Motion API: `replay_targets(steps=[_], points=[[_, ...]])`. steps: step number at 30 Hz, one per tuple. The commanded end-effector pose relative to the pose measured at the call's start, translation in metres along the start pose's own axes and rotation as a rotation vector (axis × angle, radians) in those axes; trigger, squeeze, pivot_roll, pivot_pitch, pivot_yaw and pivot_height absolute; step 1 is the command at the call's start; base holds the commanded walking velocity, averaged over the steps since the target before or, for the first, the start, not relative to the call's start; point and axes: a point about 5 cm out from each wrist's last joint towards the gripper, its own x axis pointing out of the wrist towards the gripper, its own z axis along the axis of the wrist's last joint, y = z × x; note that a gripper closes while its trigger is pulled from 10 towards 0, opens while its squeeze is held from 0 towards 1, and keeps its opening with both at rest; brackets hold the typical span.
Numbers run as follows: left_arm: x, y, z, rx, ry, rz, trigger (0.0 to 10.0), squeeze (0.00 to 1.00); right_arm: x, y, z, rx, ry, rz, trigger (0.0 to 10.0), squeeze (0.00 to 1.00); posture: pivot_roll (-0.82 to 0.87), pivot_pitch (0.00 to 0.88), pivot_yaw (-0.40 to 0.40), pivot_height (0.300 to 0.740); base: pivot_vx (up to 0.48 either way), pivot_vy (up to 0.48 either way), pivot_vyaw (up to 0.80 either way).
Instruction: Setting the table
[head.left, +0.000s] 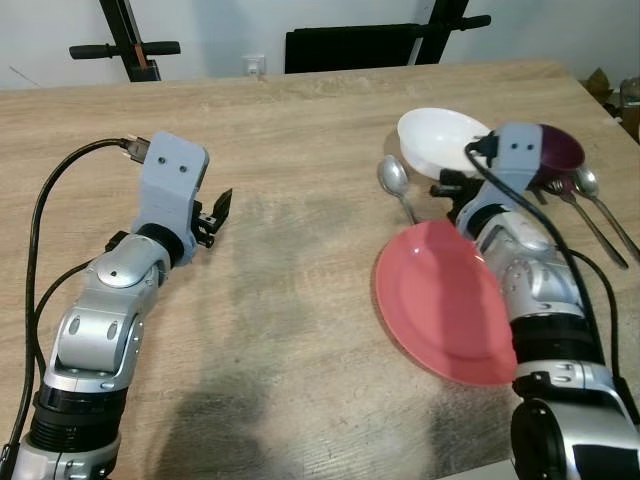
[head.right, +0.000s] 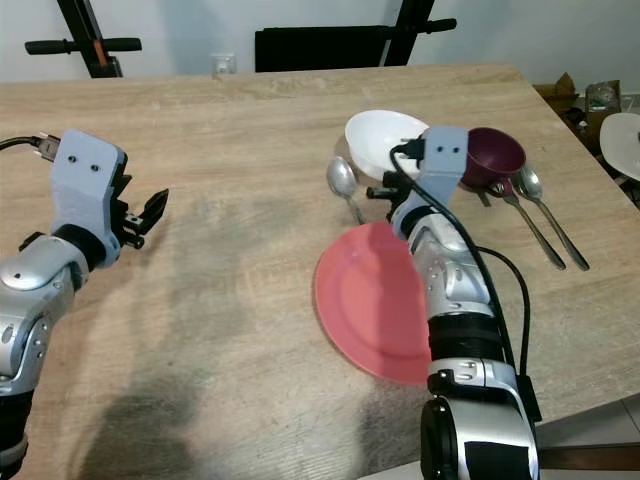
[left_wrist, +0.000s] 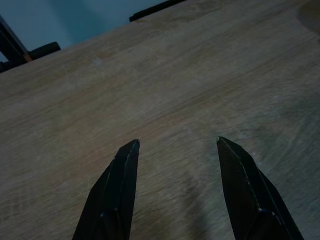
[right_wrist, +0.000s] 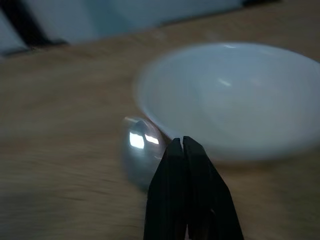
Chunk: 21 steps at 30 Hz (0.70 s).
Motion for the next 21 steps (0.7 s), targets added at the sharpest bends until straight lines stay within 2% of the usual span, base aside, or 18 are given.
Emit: replay_targets(steps=[1,3,4,6,10,12,15,21], points=[[0.000,-0.002,-0.003,0.005,0.013,-0.007,10.0,0.00,-0.005,0.009,0.002,0.053,-0.032,0.075,10.0,0.00,-0.02,0.138,0.024,0.740,0.000,0.000,0.00],[0.000,-0.002,-0.003,0.005,0.011,-0.008,10.0,0.00,-0.008,0.018,0.008,0.081,-0.083,0.133,10.0,0.00,-0.02,0.138,0.024,0.740,0.000,0.000,0.00],[0.000,-0.003,-0.003,0.005,0.009,-0.009,10.0,0.00,-0.012,0.029,0.016,0.128,-0.139,0.195,10.0,0.00,-0.02,0.130,0.024,0.740,0.000,0.000,0.00],[0.001,-0.003,-0.003,0.005,0.009,-0.009,10.0,0.00,-0.015,0.039,0.026,0.185,-0.210,0.251,10.0,0.00,-0.02,0.130,0.024,0.740,0.000,0.000,0.00],[0.001,-0.003,-0.003,0.006,0.008,-0.008,10.0,0.00,-0.020,0.048,0.034,0.199,-0.270,0.279,10.0,0.00,-0.01,0.120,0.025,0.740,0.000,0.000,0.00],[0.001,-0.002,-0.002,0.004,0.001,-0.002,10.0,0.00,-0.025,0.058,0.042,0.215,-0.329,0.309,10.0,0.00,-0.01,0.111,0.026,0.740,0.000,0.000,0.00],[0.001,-0.002,-0.002,0.004,-0.003,-0.002,10.0,0.00,-0.028,0.063,0.045,0.242,-0.352,0.309,10.0,0.00,-0.01,0.111,0.026,0.740,0.000,0.000,0.00],[0.001,-0.002,-0.002,0.005,-0.003,-0.004,10.0,0.00,-0.027,0.073,0.042,0.205,-0.332,0.324,10.0,0.00,-0.01,0.109,0.030,0.740,0.000,0.000,0.00]])
